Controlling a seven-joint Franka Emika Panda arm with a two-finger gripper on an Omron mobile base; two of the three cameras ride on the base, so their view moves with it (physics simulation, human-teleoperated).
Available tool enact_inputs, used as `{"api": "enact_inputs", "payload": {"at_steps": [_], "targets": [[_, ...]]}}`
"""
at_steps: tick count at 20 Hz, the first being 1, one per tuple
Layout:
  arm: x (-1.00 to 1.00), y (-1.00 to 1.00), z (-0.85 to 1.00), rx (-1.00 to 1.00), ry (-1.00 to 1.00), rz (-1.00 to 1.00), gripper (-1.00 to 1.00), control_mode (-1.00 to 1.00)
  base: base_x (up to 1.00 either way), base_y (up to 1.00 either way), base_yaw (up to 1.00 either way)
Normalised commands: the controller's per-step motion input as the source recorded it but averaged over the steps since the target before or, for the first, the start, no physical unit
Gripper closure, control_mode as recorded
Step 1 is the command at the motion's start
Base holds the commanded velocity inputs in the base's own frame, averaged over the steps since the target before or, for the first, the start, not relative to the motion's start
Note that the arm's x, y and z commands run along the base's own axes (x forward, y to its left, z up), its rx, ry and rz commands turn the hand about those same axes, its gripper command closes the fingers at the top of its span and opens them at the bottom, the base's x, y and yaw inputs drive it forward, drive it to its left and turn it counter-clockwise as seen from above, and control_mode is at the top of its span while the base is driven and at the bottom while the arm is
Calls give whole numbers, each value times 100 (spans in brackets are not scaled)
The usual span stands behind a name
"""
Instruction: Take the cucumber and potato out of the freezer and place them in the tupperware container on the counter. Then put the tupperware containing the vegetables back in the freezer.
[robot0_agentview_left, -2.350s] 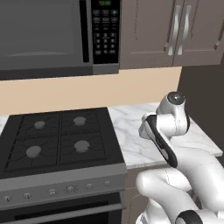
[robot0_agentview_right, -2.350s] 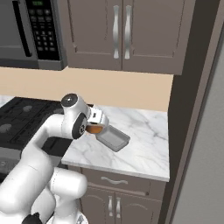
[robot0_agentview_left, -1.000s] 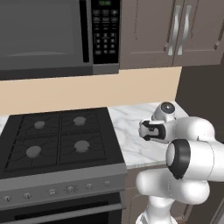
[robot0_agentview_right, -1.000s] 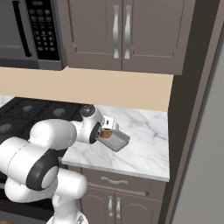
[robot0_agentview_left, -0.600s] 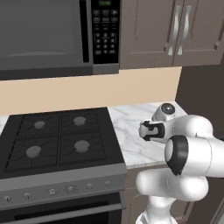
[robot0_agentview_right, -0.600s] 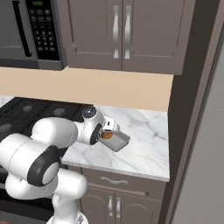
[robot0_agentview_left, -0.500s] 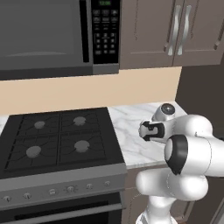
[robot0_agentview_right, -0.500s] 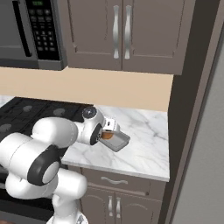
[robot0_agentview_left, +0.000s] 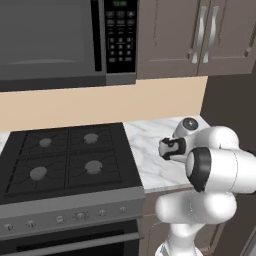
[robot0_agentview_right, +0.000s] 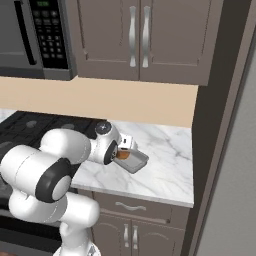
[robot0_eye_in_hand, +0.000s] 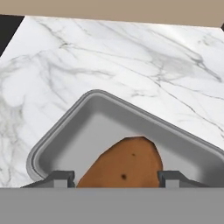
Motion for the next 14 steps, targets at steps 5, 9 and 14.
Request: {"api": "enact_inputs", "payload": {"at_steps": [5, 9, 14], "targets": [[8, 0, -5, 0, 3, 0, -100, -100, 0, 0, 0], [3, 0, -3, 0, 0, 0, -100, -100, 0, 0, 0], [-2, 0, 0, 0, -1, 0, -100, -100, 0, 0, 0]]}}
